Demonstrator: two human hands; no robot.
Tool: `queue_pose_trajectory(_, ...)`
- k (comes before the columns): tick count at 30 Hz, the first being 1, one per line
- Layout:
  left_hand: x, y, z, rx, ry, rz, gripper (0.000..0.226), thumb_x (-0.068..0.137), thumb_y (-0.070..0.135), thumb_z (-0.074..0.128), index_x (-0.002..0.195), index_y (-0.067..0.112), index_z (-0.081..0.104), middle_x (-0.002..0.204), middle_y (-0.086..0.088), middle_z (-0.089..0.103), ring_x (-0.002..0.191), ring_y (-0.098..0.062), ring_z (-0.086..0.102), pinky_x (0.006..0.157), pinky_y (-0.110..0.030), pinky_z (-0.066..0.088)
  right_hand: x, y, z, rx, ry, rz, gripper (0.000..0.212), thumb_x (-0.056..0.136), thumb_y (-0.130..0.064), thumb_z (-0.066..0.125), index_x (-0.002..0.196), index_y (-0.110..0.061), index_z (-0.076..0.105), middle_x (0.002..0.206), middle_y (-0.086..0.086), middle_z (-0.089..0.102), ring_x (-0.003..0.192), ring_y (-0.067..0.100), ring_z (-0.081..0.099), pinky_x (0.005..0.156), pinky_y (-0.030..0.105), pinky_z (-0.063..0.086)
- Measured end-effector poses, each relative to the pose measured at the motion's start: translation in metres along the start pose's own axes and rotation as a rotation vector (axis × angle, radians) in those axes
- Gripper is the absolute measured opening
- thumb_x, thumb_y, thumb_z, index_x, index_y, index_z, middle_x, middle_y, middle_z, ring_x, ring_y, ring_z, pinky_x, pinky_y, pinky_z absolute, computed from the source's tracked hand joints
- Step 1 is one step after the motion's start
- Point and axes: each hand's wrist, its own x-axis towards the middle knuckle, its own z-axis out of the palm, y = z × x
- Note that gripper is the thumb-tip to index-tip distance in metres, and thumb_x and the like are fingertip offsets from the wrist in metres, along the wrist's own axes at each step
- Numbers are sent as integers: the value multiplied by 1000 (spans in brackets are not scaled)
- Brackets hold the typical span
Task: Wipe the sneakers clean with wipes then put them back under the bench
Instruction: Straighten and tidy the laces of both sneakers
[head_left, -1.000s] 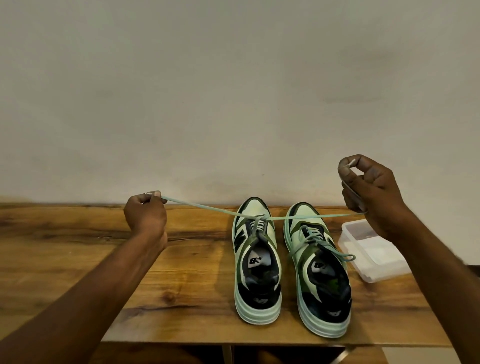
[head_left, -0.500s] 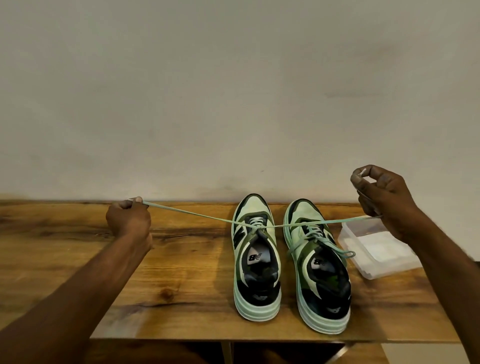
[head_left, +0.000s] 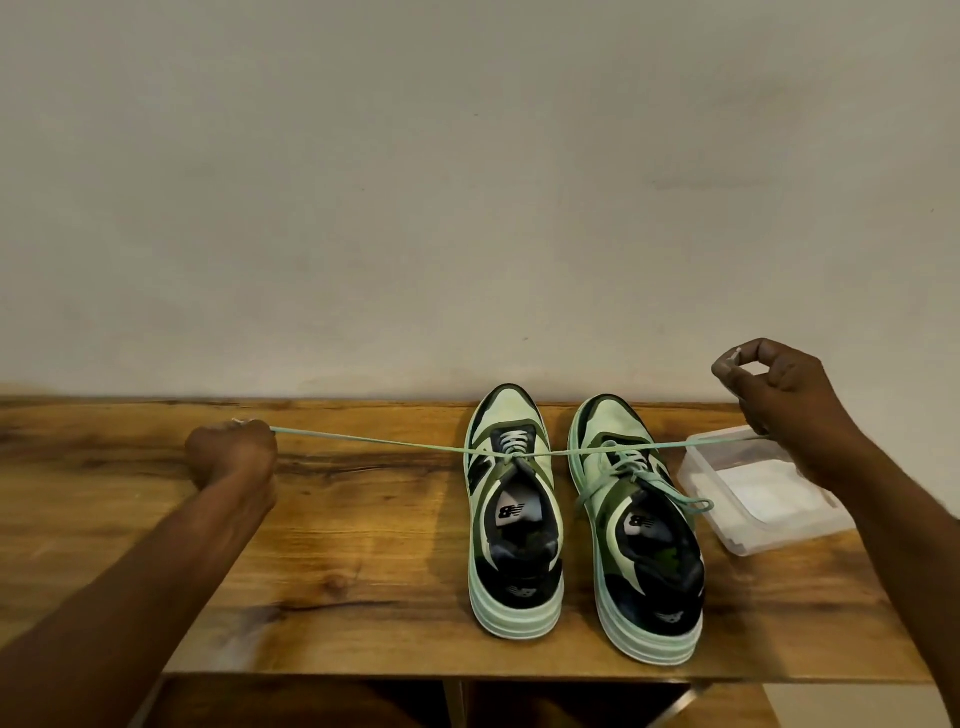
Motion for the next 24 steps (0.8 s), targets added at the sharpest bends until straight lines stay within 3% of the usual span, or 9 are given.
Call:
queue_pose_trajectory(2,-3,-4,0,62,37,60,31,97,12,62,73,20,45,83,-9,52,94,-27,54,84,-40,47,0,2,3,-69,39,19,13,99,-23,67,97,-10,64,44,-10,42,50,17,27,58,27,27)
queue_pose_trajectory(6,-15,-8,10,145,76,176,8,94,16,72,94,9,68,106,-14,73,99,-37,70,86,-41,54,-2,1,10,-197,81,17,12,98,-23,69,94,-12,64,44,-15,53,41,4,41,57,27,33)
queue_pose_trajectory(10,-26,-13,20,309,-48,257,6,93,13,74,98,10,73,100,-12,73,77,-29,66,68,-33,50,-3,8,18,-449,64,9,8,94,-30,71,93,-24,65,58,0,67,60,24,63,62,33,46)
queue_pose_trajectory(12,-34,-11,24,414,-122,282,23,88,21,79,109,12,72,102,-10,72,76,-27,66,66,-34,51,-4,12,25,-642,70,-35,14,91,-33,74,101,-28,65,71,-6,70,72,22,65,68,35,51)
queue_pose_trajectory(15,-55,-7,29,665,-172,477,61,80,39,87,130,15,61,128,-14,63,114,-37,62,92,-46,54,-8,5,43,-736,87,-178,29,86,-33,78,111,-31,65,90,-10,67,81,18,62,72,37,51)
queue_pose_trajectory(17,-78,-6,32,709,-216,683,64,80,40,86,133,19,58,133,-10,57,120,-34,58,95,-47,52,-12,-9,59,-656,21,-260,24,84,-34,80,105,-33,68,88,-13,68,76,8,61,72,36,51)
queue_pose_trajectory(19,-102,-5,36,615,-390,780,53,84,35,84,129,24,60,129,0,57,112,-25,62,90,-40,52,-19,-25,79,-542,-139,-303,16,83,-35,82,95,-34,73,83,-18,71,69,-1,60,67,28,47)
queue_pose_trajectory(22,-128,-11,49,472,-694,721,31,87,29,82,115,31,67,123,13,65,103,-15,69,89,-38,56,-35,-44,102,-487,-378,-313,14,80,-43,85,89,-36,77,85,-22,74,64,-6,60,59,18,41)
queue_pose_trajectory(24,-136,-17,57,430,-782,722,22,91,23,79,110,29,70,113,15,71,92,-3,69,85,-33,56,-42,-47,115,-598,-453,-353,20,77,-52,84,91,-39,78,87,-25,73,69,-9,60,58,15,38)
